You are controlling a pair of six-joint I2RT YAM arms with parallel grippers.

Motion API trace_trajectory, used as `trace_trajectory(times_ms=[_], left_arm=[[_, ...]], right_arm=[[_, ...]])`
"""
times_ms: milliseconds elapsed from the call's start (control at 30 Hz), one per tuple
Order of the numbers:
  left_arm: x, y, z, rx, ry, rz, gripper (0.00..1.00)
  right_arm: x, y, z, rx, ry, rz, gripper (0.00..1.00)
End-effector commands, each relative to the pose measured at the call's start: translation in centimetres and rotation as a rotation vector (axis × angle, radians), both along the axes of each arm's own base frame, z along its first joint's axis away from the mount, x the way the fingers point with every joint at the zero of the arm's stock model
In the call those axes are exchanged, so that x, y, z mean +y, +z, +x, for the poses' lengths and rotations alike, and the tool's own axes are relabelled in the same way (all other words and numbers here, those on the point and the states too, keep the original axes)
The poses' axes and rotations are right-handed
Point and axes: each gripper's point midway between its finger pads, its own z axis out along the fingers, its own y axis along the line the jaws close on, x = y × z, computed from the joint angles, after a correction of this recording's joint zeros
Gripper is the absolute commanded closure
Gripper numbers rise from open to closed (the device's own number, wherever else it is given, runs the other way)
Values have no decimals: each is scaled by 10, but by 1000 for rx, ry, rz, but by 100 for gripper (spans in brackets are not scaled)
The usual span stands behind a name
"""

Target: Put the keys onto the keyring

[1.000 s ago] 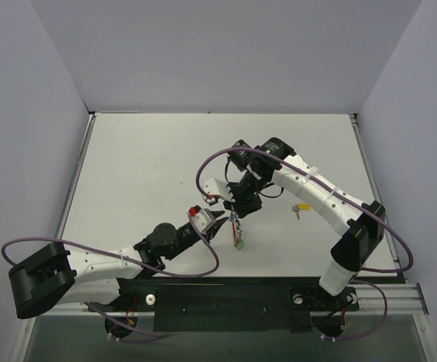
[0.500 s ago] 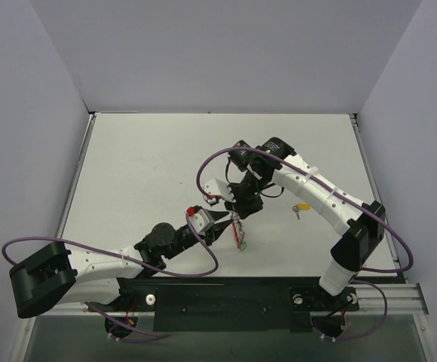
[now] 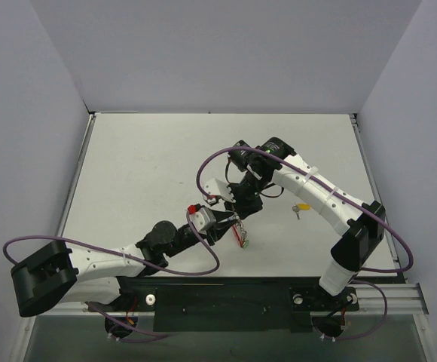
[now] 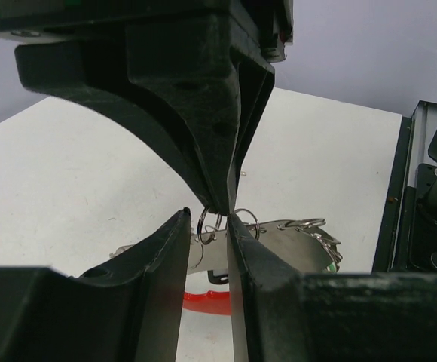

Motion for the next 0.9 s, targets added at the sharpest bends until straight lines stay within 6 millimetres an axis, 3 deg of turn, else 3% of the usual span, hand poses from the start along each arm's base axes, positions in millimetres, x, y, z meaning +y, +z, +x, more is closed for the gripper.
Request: trace_trajectory(times_ms=[0, 167, 300, 700, 867], left_arm=[[-12, 31, 5, -30, -7, -62, 65], [-15, 24, 6, -9, -6, -19, 74], [-11, 16, 6, -22, 0, 26, 75], [4, 3, 6, -19, 29, 105, 71], [24, -3, 6, 21, 89, 56, 62]], right_arm=[[-3, 15, -14, 17, 17, 34, 100], [-4, 15, -13, 14, 20, 36, 100], [-4, 16, -15, 15, 23, 36, 100], [-4, 14, -15, 27, 20, 39, 100], [-5, 13, -13, 204, -60, 162, 100]])
